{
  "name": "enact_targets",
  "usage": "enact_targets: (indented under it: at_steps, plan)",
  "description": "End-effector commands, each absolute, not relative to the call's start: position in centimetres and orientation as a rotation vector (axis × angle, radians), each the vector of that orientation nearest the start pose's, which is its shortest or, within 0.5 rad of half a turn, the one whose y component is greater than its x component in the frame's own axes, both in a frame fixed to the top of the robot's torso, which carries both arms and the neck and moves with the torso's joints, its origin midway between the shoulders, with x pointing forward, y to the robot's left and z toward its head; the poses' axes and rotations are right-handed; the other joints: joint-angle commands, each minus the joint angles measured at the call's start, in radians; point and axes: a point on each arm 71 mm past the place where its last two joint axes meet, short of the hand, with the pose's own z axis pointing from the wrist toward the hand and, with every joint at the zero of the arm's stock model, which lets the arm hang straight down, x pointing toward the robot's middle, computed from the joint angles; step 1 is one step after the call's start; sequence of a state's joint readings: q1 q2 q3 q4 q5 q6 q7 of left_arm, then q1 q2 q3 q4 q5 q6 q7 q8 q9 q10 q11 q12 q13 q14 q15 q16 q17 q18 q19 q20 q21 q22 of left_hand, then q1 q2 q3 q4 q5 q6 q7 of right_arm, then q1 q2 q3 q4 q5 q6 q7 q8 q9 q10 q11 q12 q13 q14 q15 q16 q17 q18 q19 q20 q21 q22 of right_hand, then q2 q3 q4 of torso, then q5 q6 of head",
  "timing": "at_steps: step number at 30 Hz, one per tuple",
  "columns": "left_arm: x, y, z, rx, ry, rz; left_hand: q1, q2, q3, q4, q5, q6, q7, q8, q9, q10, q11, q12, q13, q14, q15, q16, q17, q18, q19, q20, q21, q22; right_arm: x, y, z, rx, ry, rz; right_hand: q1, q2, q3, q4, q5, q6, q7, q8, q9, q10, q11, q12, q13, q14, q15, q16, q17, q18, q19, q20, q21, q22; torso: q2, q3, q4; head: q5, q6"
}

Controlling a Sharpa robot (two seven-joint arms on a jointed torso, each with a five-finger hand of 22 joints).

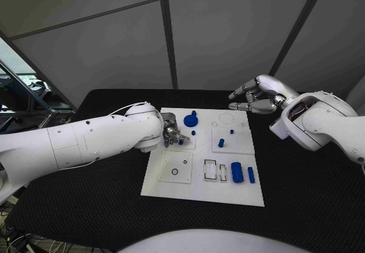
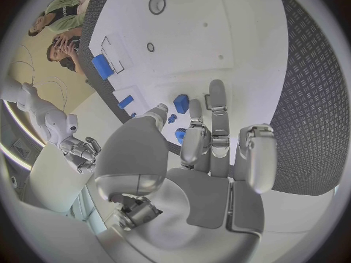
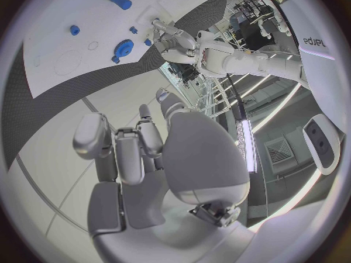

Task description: Assemble the parts on the task board

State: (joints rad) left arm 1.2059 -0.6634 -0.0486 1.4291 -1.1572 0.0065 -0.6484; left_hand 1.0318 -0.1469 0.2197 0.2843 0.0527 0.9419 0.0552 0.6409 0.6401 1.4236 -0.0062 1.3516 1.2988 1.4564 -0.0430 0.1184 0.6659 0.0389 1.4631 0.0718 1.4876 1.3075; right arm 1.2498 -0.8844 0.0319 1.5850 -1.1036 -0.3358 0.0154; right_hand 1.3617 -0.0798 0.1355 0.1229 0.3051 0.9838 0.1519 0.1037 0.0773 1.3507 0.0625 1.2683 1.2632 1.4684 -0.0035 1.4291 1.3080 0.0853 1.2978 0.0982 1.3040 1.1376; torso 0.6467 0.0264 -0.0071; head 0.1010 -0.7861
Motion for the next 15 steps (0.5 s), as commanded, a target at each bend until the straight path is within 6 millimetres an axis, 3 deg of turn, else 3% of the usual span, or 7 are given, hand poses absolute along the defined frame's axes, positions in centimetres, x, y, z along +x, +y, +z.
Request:
enact_targets:
  at_steps: [1,12,15]
  plan:
    - [49.5,16.3,-22.4,-0.205,2.22,-0.298,0.008,0.009,-0.01,0.002,-0.001,0.005,-0.002,0.004,-0.001,0.007,-0.001,0.005,0.002,0.007,0.002,-0.005,0.002,-0.007,0.025,-0.002,0.006,0.137,48.9,-20.1,-12.5,0.096,1.572,0.947,-0.007,0.004,-0.001,0.007,0.004,0.0,0.001,-0.006,-0.001,-0.005,0.003,-0.004,-0.001,0.049,-0.006,-0.005,0.024,0.009,-0.003,0.003,-0.007,-0.001,0.0,0.0005,-0.0001,0.0,0.001]
    - [50.6,17.1,-18.5,-0.233,2.23,-0.369,0.012,0.049,-0.122,0.007,0.0,-0.031,0.012,-0.007,-0.008,-0.024,0.01,-0.029,-0.038,0.006,0.008,-0.01,0.005,0.009,-0.017,0.002,-0.037,0.077,49.1,-20.4,-12.5,0.102,1.571,0.938,-0.008,0.004,-0.002,0.008,0.004,0.0,0.001,-0.006,-0.001,-0.005,0.003,-0.004,-0.001,0.048,-0.005,-0.006,0.023,0.01,-0.004,0.003,-0.008,-0.003,0.001,0.0009,-0.0009,-0.004,0.01]
    - [51.4,17.9,-17.1,-0.214,2.251,-0.333,0.047,0.066,-0.138,0.003,0.005,-0.051,0.02,-0.019,-0.016,-0.045,0.016,-0.051,-0.065,0.004,0.012,-0.012,0.005,0.017,-0.038,0.006,-0.059,0.046,49.1,-20.4,-12.6,0.103,1.572,0.936,-0.008,0.004,-0.002,0.008,0.004,0.0,0.001,-0.006,-0.001,-0.005,0.003,-0.004,-0.001,0.048,-0.005,-0.006,0.023,0.01,-0.004,0.003,-0.008,-0.003,0.001,0.001,0.0,-0.003,0.011]
